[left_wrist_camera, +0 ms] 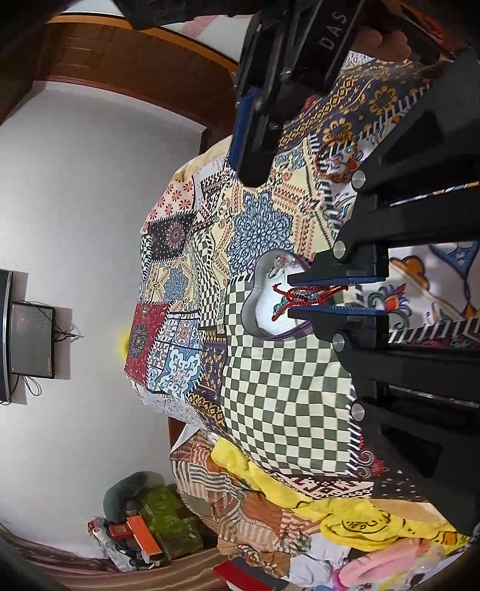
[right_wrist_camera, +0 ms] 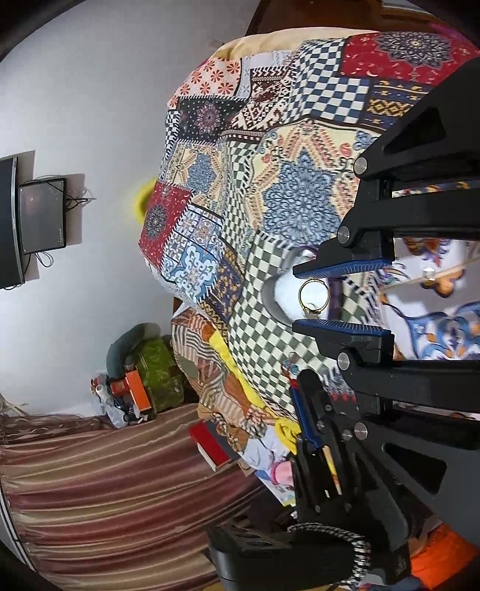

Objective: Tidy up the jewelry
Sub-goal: 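Carry the bracelet in the left tool while the right tool carries the ring into the tin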

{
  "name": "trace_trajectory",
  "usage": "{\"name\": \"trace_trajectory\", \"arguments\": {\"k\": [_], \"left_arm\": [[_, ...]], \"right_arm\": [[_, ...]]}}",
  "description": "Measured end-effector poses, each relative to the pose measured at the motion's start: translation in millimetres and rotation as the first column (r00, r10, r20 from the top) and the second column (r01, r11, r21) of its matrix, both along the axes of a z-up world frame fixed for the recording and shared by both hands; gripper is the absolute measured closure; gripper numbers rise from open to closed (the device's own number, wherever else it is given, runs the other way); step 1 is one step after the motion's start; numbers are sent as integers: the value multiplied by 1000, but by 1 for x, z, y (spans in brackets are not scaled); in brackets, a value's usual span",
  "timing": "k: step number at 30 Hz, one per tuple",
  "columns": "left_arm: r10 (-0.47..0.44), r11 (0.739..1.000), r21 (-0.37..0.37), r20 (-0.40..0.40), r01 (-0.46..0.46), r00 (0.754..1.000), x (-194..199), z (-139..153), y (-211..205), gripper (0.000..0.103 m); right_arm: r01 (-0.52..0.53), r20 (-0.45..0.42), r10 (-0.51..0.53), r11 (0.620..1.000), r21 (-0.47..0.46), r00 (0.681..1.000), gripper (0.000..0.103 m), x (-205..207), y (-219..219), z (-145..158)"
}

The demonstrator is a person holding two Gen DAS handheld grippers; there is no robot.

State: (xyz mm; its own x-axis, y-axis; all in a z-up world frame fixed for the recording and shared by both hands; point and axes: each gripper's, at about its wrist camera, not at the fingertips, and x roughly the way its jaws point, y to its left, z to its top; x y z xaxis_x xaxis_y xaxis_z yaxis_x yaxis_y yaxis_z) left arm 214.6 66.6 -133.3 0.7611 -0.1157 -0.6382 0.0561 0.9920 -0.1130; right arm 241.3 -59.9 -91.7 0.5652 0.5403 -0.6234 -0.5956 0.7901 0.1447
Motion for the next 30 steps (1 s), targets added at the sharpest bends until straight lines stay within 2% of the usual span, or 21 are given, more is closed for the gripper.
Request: {"name": "trace_trajectory", "arguments": {"k": [13,21,30], "left_arm": [[-12,1000,-4,-23,12,1000,45,-12,2,95],[-42,999,-26,-83,40,996,70,-26,2,95],[-56,998,-44,-146,50,988,84,-41,4,95]], "right_arm": [[9,-37,-9,1000,3,999,83,44,15,-7],[-9,-162,7,1000,-12,987,83,74,27,-31],[-13,-269,14,1000,3,963,83,93,30,-44]]}}
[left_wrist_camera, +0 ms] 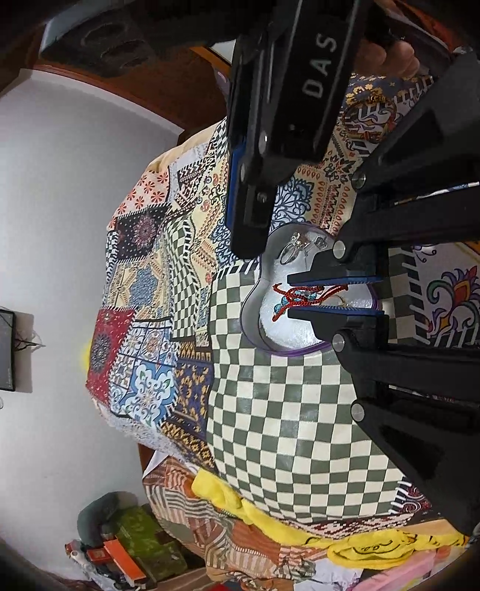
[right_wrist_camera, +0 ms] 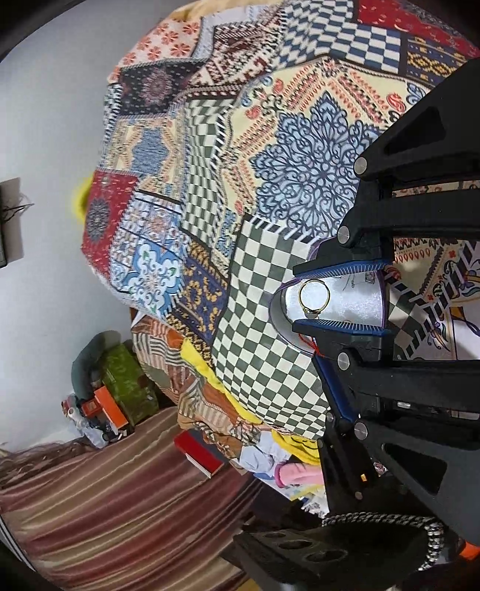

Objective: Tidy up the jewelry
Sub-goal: 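Carry the bracelet in the left tool while the right tool carries the ring into the tin, then open both tools over the tin and withdraw them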

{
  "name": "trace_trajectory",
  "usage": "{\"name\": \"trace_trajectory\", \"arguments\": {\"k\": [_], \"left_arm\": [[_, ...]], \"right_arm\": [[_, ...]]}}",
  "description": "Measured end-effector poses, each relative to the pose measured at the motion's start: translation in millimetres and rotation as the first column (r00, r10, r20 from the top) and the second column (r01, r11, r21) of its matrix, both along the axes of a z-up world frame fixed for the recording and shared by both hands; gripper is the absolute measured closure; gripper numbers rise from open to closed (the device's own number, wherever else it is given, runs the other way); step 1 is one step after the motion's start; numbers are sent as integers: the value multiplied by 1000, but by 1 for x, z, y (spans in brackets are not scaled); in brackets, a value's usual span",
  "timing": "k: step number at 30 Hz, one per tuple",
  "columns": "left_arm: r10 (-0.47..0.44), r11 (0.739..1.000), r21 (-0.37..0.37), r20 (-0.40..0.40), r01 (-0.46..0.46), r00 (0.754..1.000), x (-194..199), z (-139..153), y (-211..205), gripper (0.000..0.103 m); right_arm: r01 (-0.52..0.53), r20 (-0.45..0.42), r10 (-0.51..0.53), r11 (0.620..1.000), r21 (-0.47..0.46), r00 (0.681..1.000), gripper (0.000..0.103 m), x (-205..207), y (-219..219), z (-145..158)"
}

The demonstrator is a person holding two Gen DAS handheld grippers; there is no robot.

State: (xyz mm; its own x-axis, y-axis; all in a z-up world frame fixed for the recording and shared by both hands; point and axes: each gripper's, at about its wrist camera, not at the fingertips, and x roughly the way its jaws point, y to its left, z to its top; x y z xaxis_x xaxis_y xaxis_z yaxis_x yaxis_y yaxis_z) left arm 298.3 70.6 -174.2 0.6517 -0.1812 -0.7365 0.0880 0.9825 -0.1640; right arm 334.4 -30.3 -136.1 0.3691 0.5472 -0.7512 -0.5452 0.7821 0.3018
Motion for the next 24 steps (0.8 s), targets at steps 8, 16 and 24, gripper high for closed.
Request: {"name": "trace_trajectory", "arguments": {"k": [8,16,24], "left_arm": [[-6,1000,-5,-25,6,1000,3,-5,-2,95],[2,1000,-14,-26,-2,1000,-5,-3,0,95],[16,1000,19,-6,-16,1000,-23,10,4,95]], "right_arm": [[-11,-78,12,1000,13,997,83,6,4,-12],[-33,-20,32,998,-60,999,83,-4,11,-8],[-38,-1,38,997,-61,999,81,-13,8,5]]}}
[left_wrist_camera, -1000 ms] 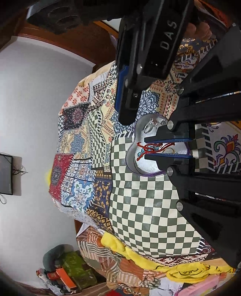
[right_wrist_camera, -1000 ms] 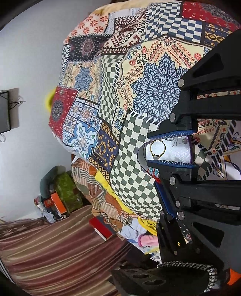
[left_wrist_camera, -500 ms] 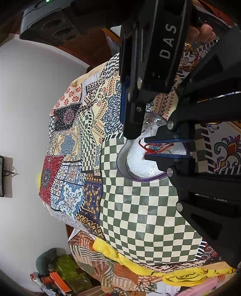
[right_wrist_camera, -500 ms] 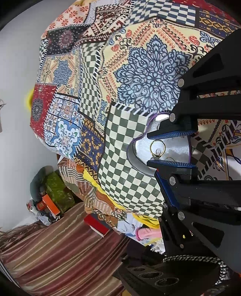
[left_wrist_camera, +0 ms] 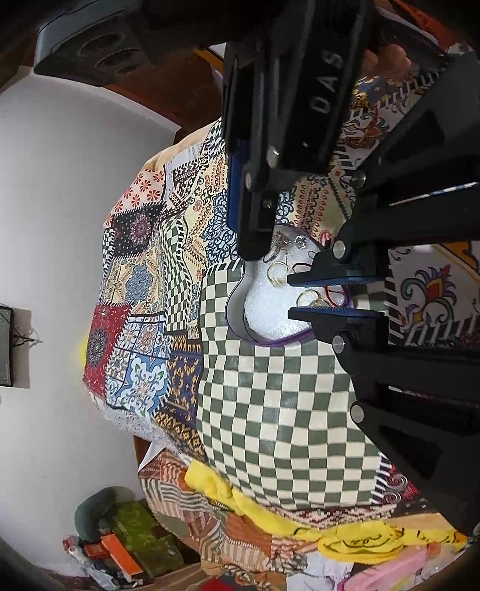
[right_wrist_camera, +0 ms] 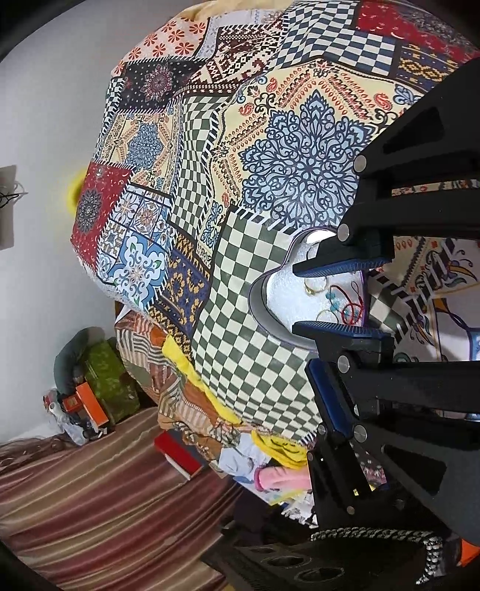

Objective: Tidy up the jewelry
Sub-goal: 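Open both tools over the tin and withdraw them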

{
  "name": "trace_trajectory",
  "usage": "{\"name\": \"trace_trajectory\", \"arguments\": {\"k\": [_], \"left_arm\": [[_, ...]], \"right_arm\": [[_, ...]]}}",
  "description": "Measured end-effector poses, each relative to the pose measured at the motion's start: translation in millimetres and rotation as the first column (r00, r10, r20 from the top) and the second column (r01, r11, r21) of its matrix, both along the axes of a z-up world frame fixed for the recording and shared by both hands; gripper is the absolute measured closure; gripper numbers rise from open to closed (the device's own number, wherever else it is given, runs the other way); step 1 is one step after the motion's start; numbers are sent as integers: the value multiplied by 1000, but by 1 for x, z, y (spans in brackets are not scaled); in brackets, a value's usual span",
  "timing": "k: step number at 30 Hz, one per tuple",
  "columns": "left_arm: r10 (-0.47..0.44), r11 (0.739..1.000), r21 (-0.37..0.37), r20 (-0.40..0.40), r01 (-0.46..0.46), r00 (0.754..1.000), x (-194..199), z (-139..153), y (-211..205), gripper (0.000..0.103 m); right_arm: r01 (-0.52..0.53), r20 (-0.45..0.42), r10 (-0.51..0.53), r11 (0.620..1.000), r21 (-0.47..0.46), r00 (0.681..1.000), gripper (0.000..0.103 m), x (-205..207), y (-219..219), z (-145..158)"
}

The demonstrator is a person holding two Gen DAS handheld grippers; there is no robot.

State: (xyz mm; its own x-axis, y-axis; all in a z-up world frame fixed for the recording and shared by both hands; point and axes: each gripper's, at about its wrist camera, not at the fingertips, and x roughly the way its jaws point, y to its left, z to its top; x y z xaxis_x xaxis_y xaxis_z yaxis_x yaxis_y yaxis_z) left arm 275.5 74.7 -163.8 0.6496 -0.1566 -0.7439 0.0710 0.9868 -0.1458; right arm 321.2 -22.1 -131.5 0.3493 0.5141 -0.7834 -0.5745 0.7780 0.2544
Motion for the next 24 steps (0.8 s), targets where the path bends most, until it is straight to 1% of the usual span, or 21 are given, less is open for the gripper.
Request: {"name": "trace_trajectory", "arguments": {"k": [2,6,8,10,11,12,15,17,19,20,21,24], "left_arm": [[2,1000,5,5,-2,1000,-4,4,1,95],[7,1000,6,26,-7,1000,-16,17,1,95],[10,1000,7,36,-11,999,-24,25,0,90],[11,1000,8,43,-12,999,-30,30,-1,76],[14,1000,8,52,-14,999,-35,34,-1,73],[16,1000,9,59,-17,998,-38,37,-2,72],[23,1000,5,68,-23,997,-50,45,-3,71],[25,1000,-4,74,-24,997,-59,51,-5,68],[27,1000,-3,84,-27,996,-68,55,-8,61],[27,1000,-2,88,-27,996,-71,56,-9,60],[26,1000,1,91,-26,995,-76,58,-12,60],[19,1000,4,91,-20,996,-84,59,-17,60]], "right_arm": [[11,11,-11,1000,5,1000,81,-4,-3,6],[33,62,-33,999,-8,998,81,-17,-11,20],[41,88,-39,999,-12,995,81,-26,-16,27],[46,110,-45,999,-12,993,81,-34,-20,33],[49,123,-47,999,-11,991,81,-39,-24,37],[53,139,-51,999,-10,989,81,-45,-27,41],[72,183,-70,997,-6,981,80,-60,-39,51],[86,202,-86,996,6,976,80,-71,-48,57],[97,221,-97,995,12,970,71,-82,-58,61],[103,234,-103,995,12,967,60,-87,-62,63],[113,255,-111,994,9,960,56,-93,-66,64],[134,294,-126,991,-7,947,55,-103,-75,66]]}}
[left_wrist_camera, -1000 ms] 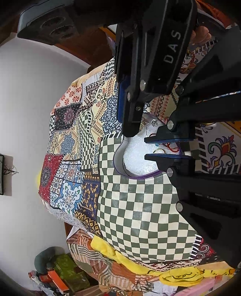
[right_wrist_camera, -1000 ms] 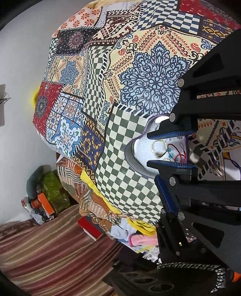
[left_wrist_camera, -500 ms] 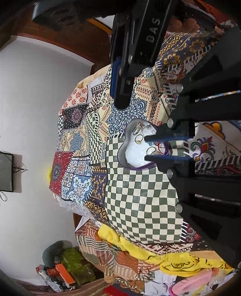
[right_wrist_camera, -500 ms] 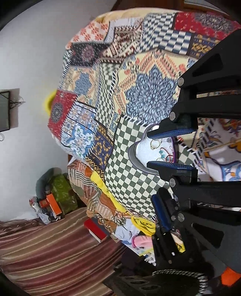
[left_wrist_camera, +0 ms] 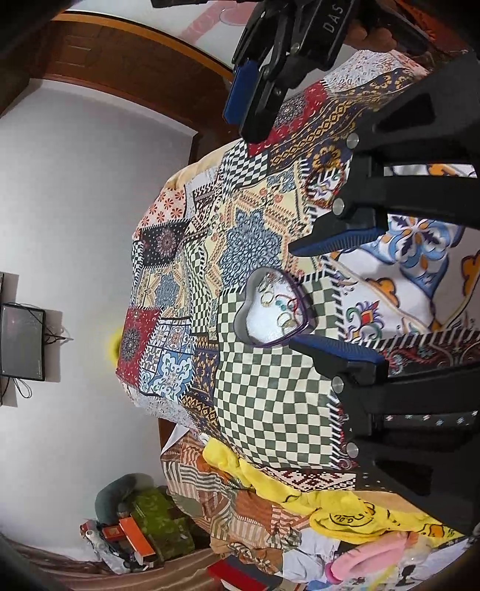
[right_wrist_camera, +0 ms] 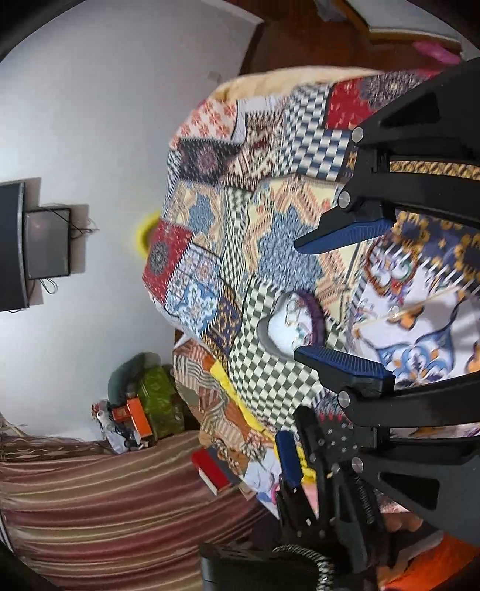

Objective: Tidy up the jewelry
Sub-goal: 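Open both tools over the tin and withdraw them, then grasp a small silver ring with the left tool while the right tool grasps the beaded bracelet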

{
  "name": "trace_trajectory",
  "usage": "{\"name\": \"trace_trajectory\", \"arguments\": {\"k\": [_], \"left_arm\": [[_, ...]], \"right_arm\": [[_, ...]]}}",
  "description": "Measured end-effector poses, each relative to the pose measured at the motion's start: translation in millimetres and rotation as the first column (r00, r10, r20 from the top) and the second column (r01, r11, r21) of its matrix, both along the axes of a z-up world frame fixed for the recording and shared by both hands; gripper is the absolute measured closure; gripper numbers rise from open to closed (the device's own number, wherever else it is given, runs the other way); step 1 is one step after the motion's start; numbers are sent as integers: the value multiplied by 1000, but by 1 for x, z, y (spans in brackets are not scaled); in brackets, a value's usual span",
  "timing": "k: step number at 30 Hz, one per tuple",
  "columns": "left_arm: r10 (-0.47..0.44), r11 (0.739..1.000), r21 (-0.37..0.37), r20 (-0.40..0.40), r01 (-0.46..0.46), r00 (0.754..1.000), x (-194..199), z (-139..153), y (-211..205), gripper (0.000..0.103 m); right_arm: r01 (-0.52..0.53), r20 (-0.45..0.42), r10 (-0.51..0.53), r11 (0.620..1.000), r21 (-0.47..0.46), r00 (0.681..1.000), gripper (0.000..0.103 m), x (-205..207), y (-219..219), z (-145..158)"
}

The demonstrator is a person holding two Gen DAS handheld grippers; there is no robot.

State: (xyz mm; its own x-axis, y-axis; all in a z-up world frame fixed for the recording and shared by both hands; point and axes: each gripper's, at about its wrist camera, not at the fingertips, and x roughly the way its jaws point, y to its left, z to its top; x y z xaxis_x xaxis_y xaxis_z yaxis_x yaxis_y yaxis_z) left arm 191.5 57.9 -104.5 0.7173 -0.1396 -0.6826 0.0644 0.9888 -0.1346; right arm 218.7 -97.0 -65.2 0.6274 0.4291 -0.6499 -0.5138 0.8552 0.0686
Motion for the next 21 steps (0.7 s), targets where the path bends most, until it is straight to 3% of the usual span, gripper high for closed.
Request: {"name": "trace_trajectory", "arguments": {"k": [8,21], "left_arm": [[-32,999,20,-15,33,999,-15,-6,-20,60],[-137,989,37,-130,143,982,-4,-53,-69,60]], "right_arm": [[34,-14,-34,999,-23,999,55,-8,-27,-11],[35,-123,-40,998,-43,992,55,-11,-59,-57]]}}
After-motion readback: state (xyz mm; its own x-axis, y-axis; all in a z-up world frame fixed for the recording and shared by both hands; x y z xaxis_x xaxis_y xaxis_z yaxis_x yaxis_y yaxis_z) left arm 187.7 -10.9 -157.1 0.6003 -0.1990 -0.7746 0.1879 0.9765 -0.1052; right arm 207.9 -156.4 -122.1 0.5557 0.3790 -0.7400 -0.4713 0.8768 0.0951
